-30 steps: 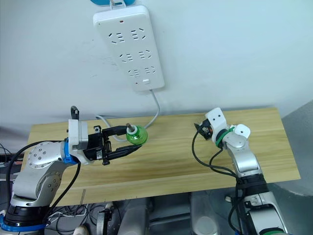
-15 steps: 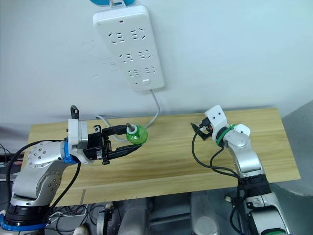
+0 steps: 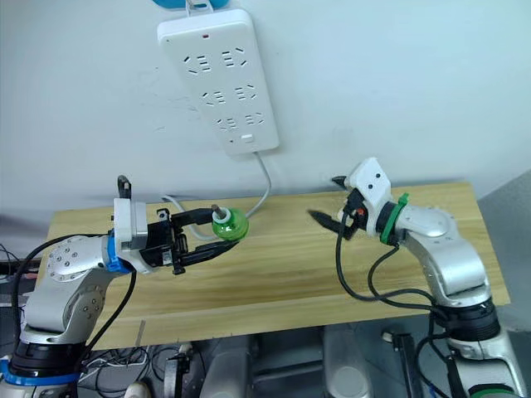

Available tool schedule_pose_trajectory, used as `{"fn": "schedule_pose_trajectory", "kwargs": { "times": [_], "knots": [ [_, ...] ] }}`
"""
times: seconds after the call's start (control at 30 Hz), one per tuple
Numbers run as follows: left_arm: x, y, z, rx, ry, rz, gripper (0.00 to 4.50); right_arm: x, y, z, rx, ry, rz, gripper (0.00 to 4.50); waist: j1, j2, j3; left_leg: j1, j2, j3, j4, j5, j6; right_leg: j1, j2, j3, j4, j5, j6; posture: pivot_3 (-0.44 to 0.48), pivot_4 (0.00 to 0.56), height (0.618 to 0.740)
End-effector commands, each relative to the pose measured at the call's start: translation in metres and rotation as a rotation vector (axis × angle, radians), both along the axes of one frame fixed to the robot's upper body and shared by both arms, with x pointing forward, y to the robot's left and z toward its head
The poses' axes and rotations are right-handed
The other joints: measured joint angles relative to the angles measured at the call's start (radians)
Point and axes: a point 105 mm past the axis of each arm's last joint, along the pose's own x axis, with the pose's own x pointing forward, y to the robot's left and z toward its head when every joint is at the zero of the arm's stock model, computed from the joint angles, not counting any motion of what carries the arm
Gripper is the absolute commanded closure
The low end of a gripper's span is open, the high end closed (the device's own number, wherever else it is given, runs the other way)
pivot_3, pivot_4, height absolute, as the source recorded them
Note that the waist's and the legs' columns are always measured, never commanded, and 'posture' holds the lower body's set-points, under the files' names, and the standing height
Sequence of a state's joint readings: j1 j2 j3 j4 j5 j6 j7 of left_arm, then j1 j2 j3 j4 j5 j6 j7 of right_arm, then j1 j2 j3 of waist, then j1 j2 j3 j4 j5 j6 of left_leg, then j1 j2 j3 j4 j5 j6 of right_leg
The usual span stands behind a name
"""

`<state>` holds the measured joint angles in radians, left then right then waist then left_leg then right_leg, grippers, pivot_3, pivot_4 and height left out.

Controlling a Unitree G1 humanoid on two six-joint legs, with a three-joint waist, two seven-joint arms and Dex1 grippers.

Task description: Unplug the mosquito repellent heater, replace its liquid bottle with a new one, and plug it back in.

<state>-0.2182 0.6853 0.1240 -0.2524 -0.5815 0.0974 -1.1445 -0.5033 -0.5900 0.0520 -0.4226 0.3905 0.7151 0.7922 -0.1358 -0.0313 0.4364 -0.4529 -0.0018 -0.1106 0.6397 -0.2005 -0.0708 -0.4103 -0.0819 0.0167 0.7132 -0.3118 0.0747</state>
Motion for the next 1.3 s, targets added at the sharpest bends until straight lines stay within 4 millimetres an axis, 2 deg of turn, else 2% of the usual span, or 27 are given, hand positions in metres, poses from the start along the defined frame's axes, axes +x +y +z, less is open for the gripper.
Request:
{"fn": "schedule_pose_trajectory", "kwargs": {
  "times": [0.03,0.37,0.53,0.6,0.67,0.87,1.3],
  "knots": [
    [-0.001,0.002,0.005,0.000,-0.045,0.002,2.31,-0.034,0.020,0.018,-0.003,0.014,0.204,0.04,-0.002,0.000,0.000,0.000,0.000,0.000,0.000,0.000,0.000,0.000,0.000,0.000,0.000,0.000,0.000,-0.222,0.385,0.730],
    [0.005,-0.004,0.008,-0.011,-0.071,0.000,2.31,-0.043,0.055,0.045,0.067,0.076,0.296,0.04,-0.002,0.000,0.000,0.000,0.000,-0.001,0.000,0.000,0.000,0.000,0.000,-0.001,0.000,0.000,0.000,-0.207,0.364,0.730],
    [0.008,-0.006,0.009,-0.019,-0.079,0.005,2.31,-0.049,0.067,0.050,0.113,0.098,0.310,0.04,-0.002,-0.001,0.000,-0.001,0.000,-0.001,0.000,0.000,0.000,0.000,0.000,-0.001,0.000,0.000,0.000,-0.203,0.360,0.730],
    [0.008,-0.007,0.009,-0.020,-0.078,0.004,2.31,-0.050,0.069,0.051,0.122,0.102,0.311,0.04,-0.002,-0.001,0.000,-0.001,0.000,-0.001,0.000,0.000,0.000,0.000,0.000,-0.001,0.000,0.000,0.000,-0.202,0.360,0.730],
    [0.009,-0.008,0.010,-0.024,-0.079,0.002,2.31,-0.052,0.072,0.053,0.131,0.103,0.316,0.39,-0.002,0.000,-0.001,-0.001,0.000,-0.001,0.000,0.000,0.000,0.000,0.000,-0.001,0.000,0.000,0.000,-0.202,0.360,0.730],
    [0.011,-0.010,0.011,-0.025,-0.074,-0.009,2.31,-0.053,0.078,0.057,0.140,0.092,0.326,0.39,-0.002,0.000,-0.001,-0.001,0.000,-0.001,0.001,0.000,0.000,-0.001,0.000,-0.001,0.001,0.000,0.000,-0.204,0.370,0.730],
    [0.014,-0.012,0.014,0.021,-0.045,-0.053,2.31,-0.056,0.087,0.052,0.056,0.069,0.363,0.39,-0.002,0.000,-0.001,-0.001,0.000,-0.001,0.001,0.000,0.000,-0.001,0.000,-0.001,0.001,0.000,0.000,-0.203,0.377,0.730]
  ]
}}
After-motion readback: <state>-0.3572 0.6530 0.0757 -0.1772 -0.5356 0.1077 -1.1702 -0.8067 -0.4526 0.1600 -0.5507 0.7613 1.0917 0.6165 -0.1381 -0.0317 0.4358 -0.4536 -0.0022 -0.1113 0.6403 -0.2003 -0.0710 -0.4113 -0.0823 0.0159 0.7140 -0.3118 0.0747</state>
